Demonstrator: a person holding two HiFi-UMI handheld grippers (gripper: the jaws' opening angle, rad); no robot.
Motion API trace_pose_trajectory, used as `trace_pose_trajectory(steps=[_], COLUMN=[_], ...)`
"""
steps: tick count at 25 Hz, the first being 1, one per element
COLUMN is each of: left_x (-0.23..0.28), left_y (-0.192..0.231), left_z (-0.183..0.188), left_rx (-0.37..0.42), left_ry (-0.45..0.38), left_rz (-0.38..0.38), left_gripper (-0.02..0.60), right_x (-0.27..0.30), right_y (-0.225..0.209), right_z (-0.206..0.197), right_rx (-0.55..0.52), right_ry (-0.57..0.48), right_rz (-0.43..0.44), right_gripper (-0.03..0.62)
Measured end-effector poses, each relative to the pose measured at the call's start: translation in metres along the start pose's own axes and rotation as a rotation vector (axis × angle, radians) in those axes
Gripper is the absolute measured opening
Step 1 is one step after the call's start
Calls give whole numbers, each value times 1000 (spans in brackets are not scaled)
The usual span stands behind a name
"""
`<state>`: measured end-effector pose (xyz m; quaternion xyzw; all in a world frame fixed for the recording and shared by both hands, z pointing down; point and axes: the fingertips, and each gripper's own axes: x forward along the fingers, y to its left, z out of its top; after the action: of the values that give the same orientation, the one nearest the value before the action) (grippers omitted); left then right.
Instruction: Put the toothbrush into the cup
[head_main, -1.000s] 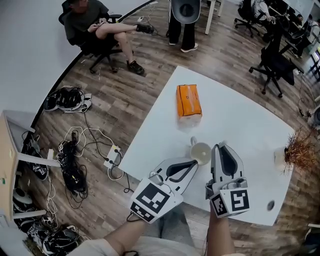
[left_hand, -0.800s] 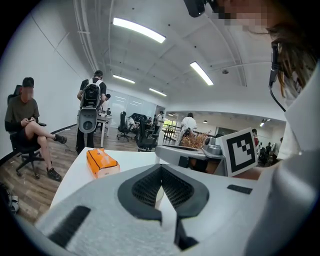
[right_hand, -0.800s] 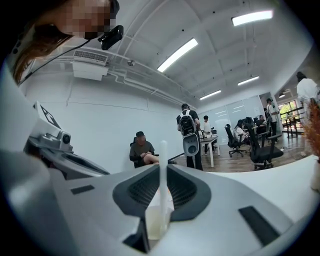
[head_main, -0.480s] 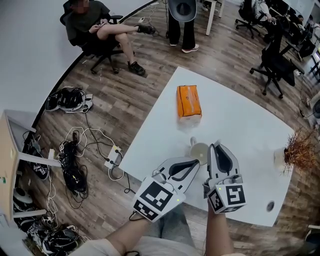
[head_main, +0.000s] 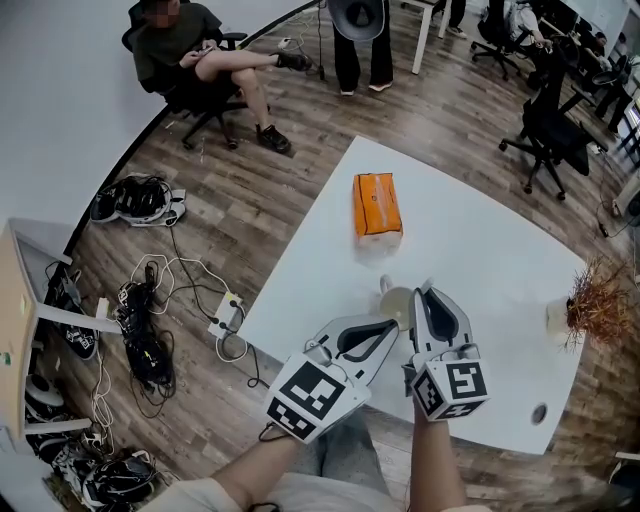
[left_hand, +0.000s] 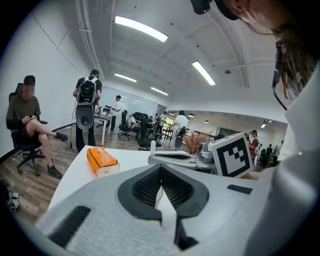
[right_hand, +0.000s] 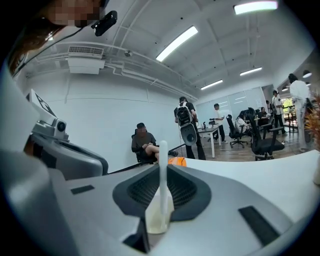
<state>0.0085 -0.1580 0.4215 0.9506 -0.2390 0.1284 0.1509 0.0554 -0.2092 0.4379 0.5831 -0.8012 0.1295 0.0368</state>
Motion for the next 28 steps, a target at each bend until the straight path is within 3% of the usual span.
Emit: trace_pose_trajectory(steps=[13, 28], left_x=[4, 3], left_y=[-5, -8], left_z=[-1, 0], left_rx=[-8, -11], left_ry=[4, -2], left_rz=[-11, -13], left_gripper=[6, 6], right_x=[11, 17], right_y=[-7, -15], right_z=[-12, 6], right_rx=[11, -9], right_ry=[110, 81], right_rz=[39, 17], right_gripper=[57, 58])
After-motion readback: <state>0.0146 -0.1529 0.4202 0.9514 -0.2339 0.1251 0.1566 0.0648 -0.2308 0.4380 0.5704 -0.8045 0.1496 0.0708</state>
